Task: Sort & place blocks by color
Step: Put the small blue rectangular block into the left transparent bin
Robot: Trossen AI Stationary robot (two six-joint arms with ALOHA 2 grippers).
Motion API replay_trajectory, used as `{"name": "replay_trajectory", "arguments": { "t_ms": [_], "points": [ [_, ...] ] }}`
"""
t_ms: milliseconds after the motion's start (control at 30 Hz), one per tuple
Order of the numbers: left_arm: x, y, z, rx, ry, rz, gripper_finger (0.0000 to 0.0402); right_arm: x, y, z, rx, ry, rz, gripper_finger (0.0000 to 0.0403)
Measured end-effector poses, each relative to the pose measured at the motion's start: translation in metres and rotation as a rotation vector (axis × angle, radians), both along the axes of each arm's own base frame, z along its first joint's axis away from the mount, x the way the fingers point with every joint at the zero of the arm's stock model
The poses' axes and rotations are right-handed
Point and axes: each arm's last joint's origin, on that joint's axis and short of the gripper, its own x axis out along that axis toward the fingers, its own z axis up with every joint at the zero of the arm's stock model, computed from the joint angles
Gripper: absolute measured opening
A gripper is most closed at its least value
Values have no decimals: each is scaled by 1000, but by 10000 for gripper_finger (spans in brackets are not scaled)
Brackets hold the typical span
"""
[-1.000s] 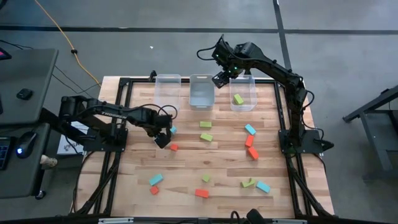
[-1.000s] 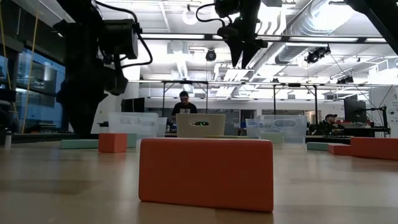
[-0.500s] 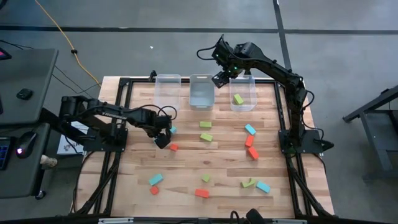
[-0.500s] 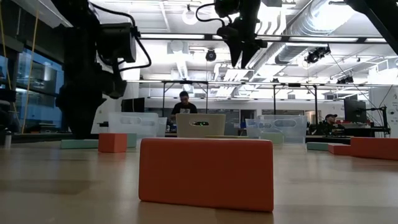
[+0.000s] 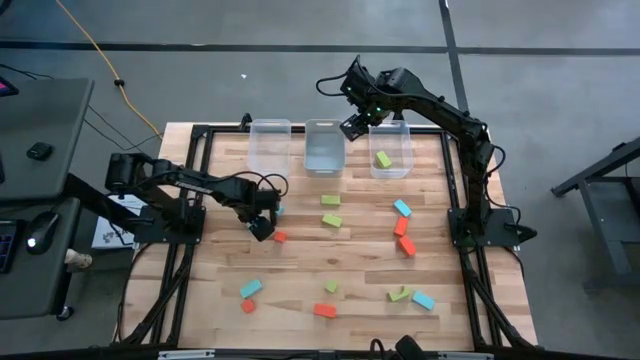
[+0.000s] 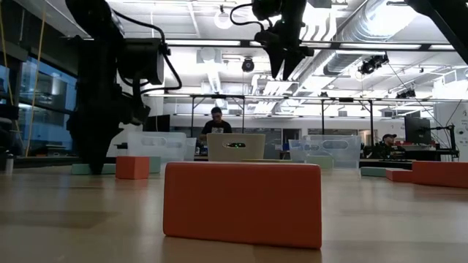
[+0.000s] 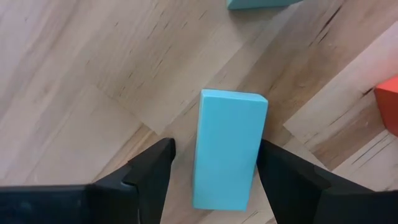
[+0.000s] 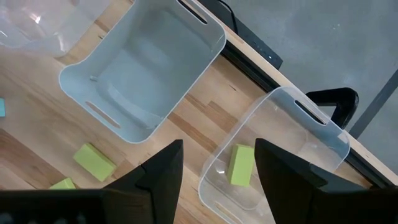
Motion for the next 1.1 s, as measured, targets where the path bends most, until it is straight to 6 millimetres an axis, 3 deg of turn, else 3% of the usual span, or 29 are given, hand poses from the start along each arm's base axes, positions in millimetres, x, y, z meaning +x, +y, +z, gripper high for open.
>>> {"name": "replay_trajectory", "arguments": {
  "t_ms": [500,867,1100],
  "points": [
    [-2,0,5,-9,0,-94,58,0,0,0,0,-5,-5,188],
    [4,1,51,45,-198,-159,57,3,5,0,35,-33,-26,188],
    [0,18,87,177,-310,-206,57,11,19,0,46,-43,-12,188]
  ]
}}
